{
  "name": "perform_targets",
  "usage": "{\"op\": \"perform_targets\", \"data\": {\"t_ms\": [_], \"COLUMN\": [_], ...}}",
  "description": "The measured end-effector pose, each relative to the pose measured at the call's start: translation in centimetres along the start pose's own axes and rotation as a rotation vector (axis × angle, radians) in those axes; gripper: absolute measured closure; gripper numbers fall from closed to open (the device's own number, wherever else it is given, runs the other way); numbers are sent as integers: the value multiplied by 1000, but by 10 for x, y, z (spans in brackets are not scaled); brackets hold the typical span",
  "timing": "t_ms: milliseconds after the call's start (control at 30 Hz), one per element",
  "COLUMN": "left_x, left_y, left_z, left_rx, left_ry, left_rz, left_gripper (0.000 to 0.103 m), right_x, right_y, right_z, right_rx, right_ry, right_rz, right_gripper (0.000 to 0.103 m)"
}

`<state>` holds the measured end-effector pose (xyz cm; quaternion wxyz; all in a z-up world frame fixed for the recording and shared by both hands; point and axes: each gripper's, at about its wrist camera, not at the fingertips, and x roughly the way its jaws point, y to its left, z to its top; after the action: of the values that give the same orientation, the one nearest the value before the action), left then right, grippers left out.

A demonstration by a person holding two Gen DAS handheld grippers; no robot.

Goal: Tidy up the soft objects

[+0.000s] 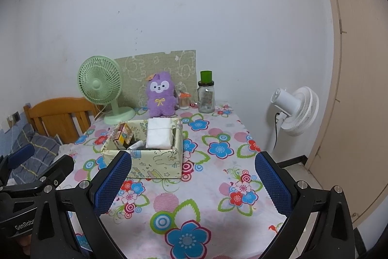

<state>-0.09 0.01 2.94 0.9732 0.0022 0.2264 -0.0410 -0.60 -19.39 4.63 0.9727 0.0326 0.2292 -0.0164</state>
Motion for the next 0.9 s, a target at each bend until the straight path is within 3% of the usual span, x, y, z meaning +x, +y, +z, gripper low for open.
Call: {"op": "perform_targets", "data": {"t_ms": [900], "left_x": [3], "left_y": [0], "left_z": [0], "left_rx": [-5], "left_ry": [3], "left_rz": [-7], "left_gripper": [0], "right_x": [0], "right_y": [2], "right_z": [1], "right_rx": [-2], "right_ry": [-3], "right_rz": [-12], "right_gripper": [0]}}
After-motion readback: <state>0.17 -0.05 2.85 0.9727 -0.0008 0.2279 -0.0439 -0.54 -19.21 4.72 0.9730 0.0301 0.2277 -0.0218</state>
